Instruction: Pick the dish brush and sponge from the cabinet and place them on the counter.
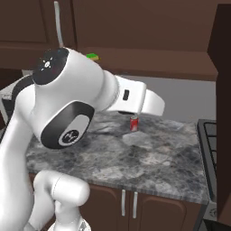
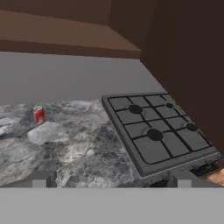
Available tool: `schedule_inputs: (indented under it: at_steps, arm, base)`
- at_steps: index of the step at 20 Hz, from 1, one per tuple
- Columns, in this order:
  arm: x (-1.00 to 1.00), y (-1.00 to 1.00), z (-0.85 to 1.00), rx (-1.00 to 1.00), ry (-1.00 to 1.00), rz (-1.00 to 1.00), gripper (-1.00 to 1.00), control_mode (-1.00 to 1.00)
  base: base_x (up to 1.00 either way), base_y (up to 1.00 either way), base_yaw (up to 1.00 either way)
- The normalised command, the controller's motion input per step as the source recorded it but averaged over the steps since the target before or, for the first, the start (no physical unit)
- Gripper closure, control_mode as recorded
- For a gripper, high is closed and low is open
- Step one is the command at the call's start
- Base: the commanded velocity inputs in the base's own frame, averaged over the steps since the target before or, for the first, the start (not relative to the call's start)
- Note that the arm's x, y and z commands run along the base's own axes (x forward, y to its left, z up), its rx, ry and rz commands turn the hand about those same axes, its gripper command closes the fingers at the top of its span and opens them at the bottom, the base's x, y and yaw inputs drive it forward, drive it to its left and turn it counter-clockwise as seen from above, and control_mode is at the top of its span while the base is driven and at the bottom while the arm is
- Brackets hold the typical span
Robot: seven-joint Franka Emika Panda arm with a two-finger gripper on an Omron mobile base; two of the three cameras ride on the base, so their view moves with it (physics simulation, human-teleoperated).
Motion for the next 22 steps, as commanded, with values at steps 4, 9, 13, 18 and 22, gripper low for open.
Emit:
schedule_inputs:
  at_steps: [4, 9, 13, 18, 22]
  arm:
    - [-0.26, 0.71, -0.22, -0.10, -0.01, 0.15, -1.00, -1.00]
    - [0.04, 0.51, -0.25, -0.08, -0.01, 0.15, -1.00, -1.00]
    - [0.22, 0.45, -0.07, -0.06, -0.07, 0.12, -1.00, -1.00]
    - [0.19, 0.50, 0.00, -0.05, -0.12, 0.11, -1.00, -1.00]
    - [0.03, 0.54, 0.14, 0.00, -0.11, 0.11, -1.00, -1.00]
  base:
    - [0.00, 0.00, 0.00]
    - [0.00, 0.00, 0.00]
    - [0.00, 0.00, 0.00]
    - [0.00, 0.00, 0.00]
    - [0.00, 0.00, 0.00]
